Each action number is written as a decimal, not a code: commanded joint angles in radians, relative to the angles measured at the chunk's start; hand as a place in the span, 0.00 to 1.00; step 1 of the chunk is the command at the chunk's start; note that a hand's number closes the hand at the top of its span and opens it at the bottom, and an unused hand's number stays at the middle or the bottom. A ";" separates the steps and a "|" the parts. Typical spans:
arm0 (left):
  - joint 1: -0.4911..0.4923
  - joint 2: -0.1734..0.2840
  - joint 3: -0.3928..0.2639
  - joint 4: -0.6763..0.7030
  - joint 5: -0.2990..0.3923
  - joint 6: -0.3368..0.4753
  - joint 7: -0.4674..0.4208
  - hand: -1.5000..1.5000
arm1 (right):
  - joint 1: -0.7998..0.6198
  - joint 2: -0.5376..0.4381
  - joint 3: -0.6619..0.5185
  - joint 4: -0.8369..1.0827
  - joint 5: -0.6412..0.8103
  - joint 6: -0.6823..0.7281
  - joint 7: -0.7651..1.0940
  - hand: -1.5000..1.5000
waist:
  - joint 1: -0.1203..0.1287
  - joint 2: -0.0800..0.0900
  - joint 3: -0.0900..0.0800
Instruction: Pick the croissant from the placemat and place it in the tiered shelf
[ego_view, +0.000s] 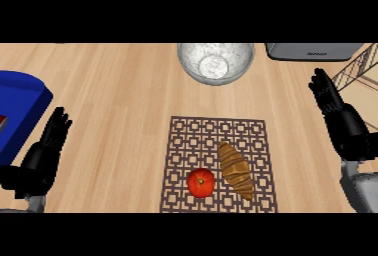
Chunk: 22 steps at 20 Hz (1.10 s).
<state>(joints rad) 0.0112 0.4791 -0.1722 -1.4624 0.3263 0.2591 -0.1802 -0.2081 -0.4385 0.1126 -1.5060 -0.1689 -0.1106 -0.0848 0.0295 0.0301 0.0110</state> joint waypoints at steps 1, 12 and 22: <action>0.018 -0.016 0.001 0.000 -0.031 0.020 0.058 0.50 | -0.041 0.081 0.063 0.001 0.059 -0.018 0.016 1.00 | -0.023 -0.030 -0.011; 0.030 0.076 0.038 0.045 0.058 -0.089 0.187 0.50 | 0.086 0.396 0.403 0.034 0.687 -0.676 0.169 0.00 | -0.032 -0.038 -0.013; 0.036 0.064 0.054 0.084 0.043 -0.091 0.184 0.50 | 0.114 0.407 0.527 0.016 1.259 -0.555 0.744 0.00 | -0.069 -0.045 -0.019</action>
<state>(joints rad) 0.0451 0.5502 -0.1143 -1.3858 0.3714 0.1702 -0.0034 -0.0995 -0.0317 0.6513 -1.4821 0.8858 -0.7585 0.4809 -0.0223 -0.0122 -0.0058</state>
